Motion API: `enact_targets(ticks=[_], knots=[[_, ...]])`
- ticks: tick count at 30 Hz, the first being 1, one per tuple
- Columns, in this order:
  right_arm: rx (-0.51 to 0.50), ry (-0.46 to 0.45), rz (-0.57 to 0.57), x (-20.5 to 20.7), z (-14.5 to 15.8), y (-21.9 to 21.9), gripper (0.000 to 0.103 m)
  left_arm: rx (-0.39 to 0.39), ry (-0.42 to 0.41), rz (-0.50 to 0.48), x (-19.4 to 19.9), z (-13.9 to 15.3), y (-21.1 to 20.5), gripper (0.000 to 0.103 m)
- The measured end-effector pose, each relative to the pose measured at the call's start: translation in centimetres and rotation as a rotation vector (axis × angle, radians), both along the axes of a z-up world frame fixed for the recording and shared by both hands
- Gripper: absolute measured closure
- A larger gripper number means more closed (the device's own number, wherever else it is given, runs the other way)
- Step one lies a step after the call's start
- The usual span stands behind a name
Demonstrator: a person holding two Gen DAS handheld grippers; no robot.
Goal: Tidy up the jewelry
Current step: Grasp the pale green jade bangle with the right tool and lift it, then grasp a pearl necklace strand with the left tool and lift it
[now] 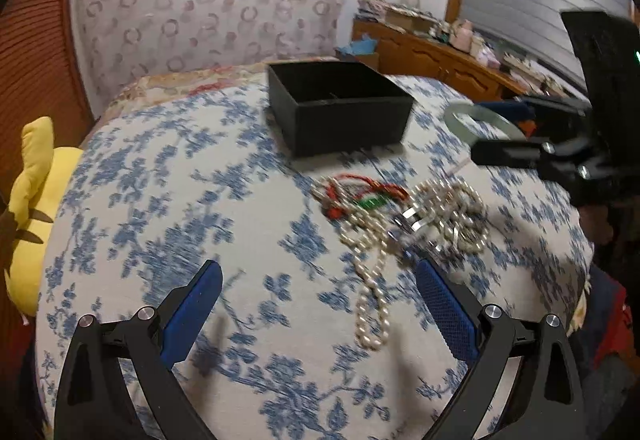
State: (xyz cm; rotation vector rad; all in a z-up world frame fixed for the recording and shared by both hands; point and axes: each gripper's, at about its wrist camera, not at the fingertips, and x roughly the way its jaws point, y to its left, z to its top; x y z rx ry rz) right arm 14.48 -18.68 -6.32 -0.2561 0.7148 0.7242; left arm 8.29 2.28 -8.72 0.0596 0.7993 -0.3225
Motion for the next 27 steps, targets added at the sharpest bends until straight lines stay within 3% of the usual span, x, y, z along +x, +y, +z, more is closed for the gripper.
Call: enact_targets(ticks=[5, 7, 10, 15, 22, 27], knots=[[0.015, 0.017, -0.006, -0.3, -0.8, -0.2, 0.029, 0.030, 0.033, -0.049, -0.2, -1.0, -1.4, 0.041], [0.019, 0.023, -0.007, -0.3, -1.0, -0.3, 0.029, 0.041, 0.044, -0.066, -0.3, -1.4, -1.9, 0.059], [0.019, 0.031, -0.008, -0.4, -1.4, -0.3, 0.028, 0.036, 0.063, -0.070, -0.4, -1.7, -1.8, 0.073], [0.022, 0.037, -0.004, -0.5, -1.6, -0.2, 0.028, 0.020, 0.066, -0.069, -0.6, -1.7, -1.2, 0.081], [0.026, 0.037, 0.003, -0.8, -1.5, 0.1, 0.028, -0.033, 0.068, -0.057, -0.5, -1.1, 0.0, 0.081], [0.019, 0.039, 0.003, -0.8, -1.8, 0.2, 0.028, 0.002, 0.087, -0.066, -0.2, -1.5, -0.3, 0.081]])
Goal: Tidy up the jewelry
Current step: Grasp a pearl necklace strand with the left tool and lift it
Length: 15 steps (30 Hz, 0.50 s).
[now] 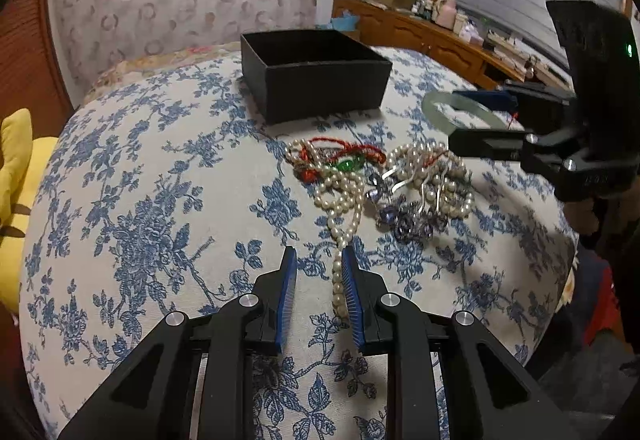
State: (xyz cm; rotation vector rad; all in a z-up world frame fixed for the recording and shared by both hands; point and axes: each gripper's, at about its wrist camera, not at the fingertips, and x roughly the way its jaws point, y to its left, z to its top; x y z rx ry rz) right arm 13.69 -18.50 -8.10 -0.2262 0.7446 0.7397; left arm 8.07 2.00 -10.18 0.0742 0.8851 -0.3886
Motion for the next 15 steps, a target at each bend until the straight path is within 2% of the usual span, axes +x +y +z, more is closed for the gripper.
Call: enact_targets(ticks=[5, 8, 10, 15], knots=[[0.004, -0.001, 0.001, 0.0, 0.0, 0.0, 0.028, 0.084, -0.016, -0.012, 0.1, -0.4, -1.2, 0.082], [0.005, -0.001, 0.003, 0.0, 0.0, 0.1, 0.028, 0.105, -0.028, -0.026, 0.4, -0.5, -1.7, 0.097], [0.009, 0.002, 0.002, 0.0, 0.0, 0.1, 0.028, 0.118, -0.032, -0.034, 0.5, -0.4, -2.0, 0.098], [0.009, 0.007, -0.009, 0.0, -0.1, -0.2, 0.028, 0.066, -0.067, -0.004, 0.5, 1.0, -1.1, 0.099]])
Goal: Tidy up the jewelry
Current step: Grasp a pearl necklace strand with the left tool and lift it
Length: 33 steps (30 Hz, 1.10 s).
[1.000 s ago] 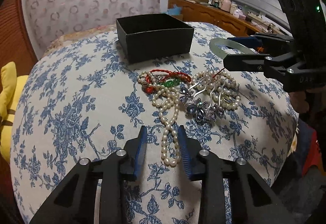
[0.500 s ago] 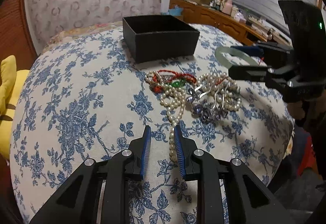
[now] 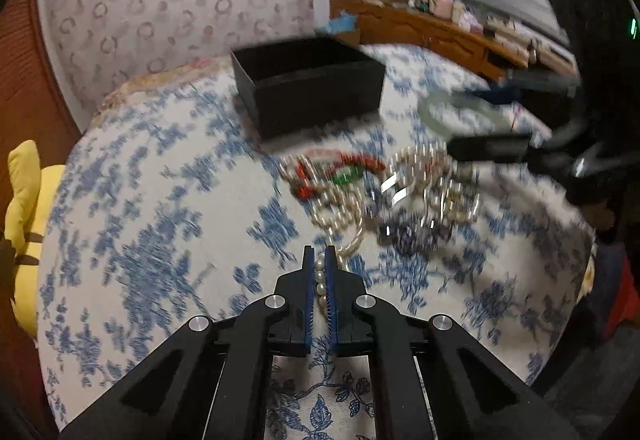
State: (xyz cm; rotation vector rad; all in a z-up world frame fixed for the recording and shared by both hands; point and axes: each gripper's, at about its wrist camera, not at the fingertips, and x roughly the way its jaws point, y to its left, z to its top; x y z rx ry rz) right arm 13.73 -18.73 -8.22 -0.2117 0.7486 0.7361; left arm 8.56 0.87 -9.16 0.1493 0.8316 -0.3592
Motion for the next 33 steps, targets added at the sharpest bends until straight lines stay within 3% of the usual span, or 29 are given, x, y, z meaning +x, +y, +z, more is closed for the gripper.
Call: enact_targets(ticks=[5, 15, 33], knots=[[0.014, -0.016, -0.003, -0.2, 1.0, -0.3, 0.028, -0.093, -0.102, 0.018, -0.4, 4.9, 1.4, 0.099], [0.056, -0.071, 0.002, -0.6, 4.1, -0.4, 0.028, -0.107, -0.247, 0.040, 0.9, 11.8, 1.6, 0.099], [0.093, -0.146, -0.039, 1.9, 8.3, -1.1, 0.028, -0.128, -0.356, 0.040, 4.6, 19.6, -0.1, 0.099]])
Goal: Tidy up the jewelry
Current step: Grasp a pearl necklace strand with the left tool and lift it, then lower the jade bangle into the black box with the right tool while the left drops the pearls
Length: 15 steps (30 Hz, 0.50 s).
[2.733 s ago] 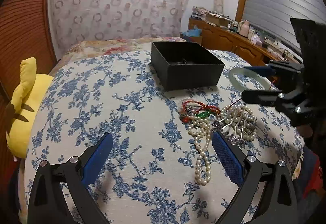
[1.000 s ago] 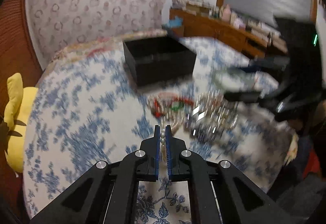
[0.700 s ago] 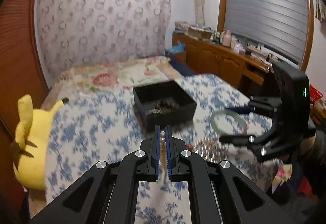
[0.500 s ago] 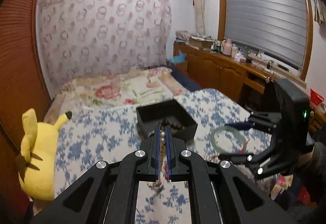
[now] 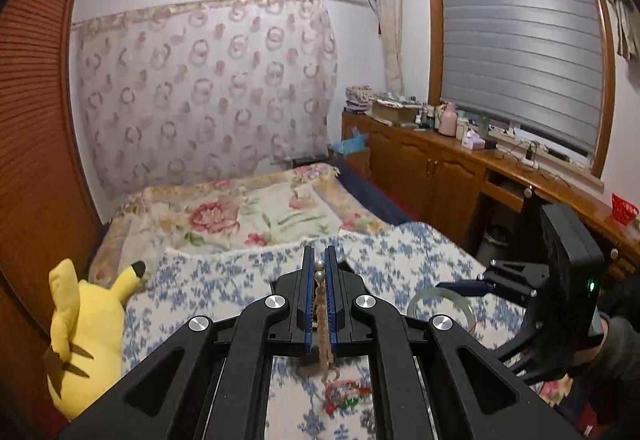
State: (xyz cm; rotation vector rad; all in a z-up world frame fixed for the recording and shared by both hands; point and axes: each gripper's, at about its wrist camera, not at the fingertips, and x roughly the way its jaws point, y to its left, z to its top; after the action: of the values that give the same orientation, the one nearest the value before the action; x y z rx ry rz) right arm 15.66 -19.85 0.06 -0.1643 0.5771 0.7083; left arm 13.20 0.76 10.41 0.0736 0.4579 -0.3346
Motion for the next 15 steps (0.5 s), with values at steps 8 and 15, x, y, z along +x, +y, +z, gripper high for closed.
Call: enact_targets(ticks=[8, 15], knots=[[-0.009, -0.026, -0.023, 2.4, 1.4, -0.2, 0.028, 0.018, -0.035, 0.009, 3.1, 2.9, -1.6, 0.099], [-0.027, -0.015, -0.020, 4.8, 0.7, 0.1, 0.028, 0.043, -0.032, 0.011, 6.9, 3.0, -2.8, 0.099]])
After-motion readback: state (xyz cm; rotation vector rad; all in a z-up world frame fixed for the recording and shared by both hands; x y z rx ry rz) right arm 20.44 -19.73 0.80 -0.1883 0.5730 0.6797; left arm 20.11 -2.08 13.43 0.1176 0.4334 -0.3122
